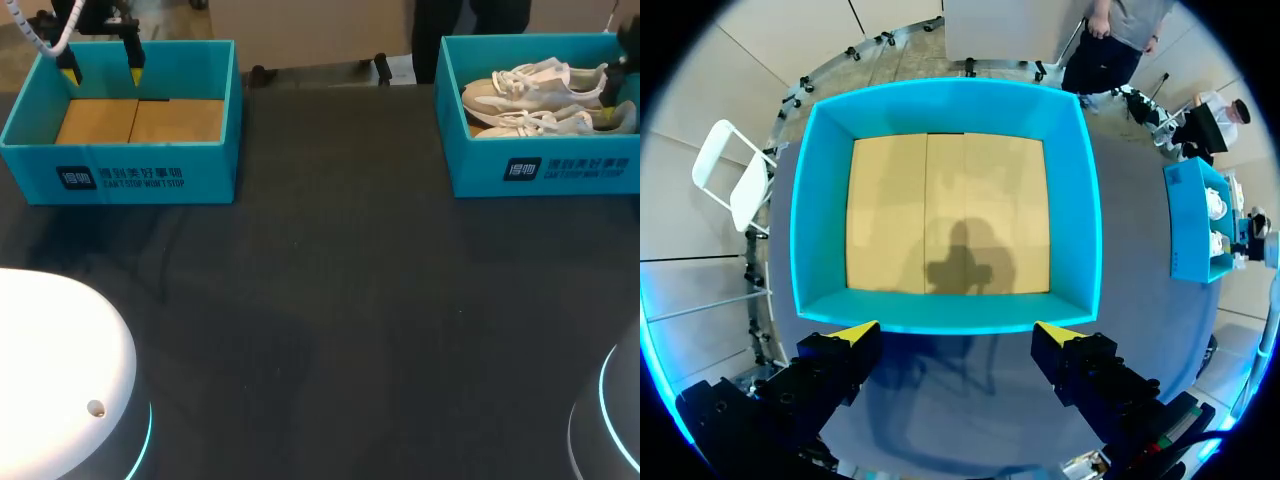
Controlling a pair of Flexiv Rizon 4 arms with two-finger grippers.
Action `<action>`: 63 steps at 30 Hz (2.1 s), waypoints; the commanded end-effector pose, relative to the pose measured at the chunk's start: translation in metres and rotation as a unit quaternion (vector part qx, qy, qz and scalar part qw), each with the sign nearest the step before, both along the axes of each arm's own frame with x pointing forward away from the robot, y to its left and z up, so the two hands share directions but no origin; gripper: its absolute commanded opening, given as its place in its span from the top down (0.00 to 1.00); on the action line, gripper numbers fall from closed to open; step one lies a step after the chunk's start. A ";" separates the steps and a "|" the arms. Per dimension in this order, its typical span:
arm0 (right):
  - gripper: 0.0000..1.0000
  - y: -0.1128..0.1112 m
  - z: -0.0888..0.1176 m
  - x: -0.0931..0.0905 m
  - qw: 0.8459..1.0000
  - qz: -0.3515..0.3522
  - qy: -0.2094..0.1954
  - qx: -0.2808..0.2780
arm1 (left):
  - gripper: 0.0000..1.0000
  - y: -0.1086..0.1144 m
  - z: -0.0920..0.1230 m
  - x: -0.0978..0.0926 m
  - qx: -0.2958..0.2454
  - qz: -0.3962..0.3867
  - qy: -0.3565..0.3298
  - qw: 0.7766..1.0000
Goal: Take the shoe out of the shoebox, open the shoe tongue, remove and reinsert the insole, then place the shoe into the shoebox
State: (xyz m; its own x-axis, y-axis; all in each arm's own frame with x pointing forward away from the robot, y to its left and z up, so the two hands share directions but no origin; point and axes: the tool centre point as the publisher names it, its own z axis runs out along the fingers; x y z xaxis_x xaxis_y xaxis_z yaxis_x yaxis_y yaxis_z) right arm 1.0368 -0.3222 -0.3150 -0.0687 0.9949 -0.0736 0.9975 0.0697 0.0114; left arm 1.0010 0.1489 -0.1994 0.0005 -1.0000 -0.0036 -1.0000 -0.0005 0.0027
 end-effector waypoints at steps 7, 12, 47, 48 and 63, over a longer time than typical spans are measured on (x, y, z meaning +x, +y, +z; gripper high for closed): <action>0.07 -0.007 -0.018 0.016 1.000 -0.009 0.016 -0.002 | 0.00 0.000 -0.001 -0.001 -0.001 0.000 -0.001 1.000; 0.12 -0.010 -0.023 0.018 1.000 -0.013 0.019 0.002 | 0.00 0.000 -0.001 -0.001 -0.001 0.000 -0.001 1.000; 0.51 -0.022 -0.051 0.009 0.998 -0.059 0.011 0.032 | 0.00 0.000 -0.001 -0.001 -0.001 0.000 -0.001 1.000; 0.51 -0.021 -0.052 0.008 0.998 -0.059 0.011 0.031 | 0.00 0.000 -0.001 -0.001 -0.001 0.000 -0.001 1.000; 0.50 -0.014 -0.051 0.005 0.997 -0.065 0.008 0.032 | 0.00 0.000 -0.001 -0.001 -0.001 0.000 -0.001 1.000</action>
State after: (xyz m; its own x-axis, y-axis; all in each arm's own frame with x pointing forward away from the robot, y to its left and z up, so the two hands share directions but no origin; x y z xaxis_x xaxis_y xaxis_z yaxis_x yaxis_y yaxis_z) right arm 1.0442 -0.3383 -0.3669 0.0597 0.9982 -0.0081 0.9982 -0.0598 -0.0088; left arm 1.0010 0.1490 -0.1994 0.0005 -1.0000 -0.0036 -1.0000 -0.0005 0.0027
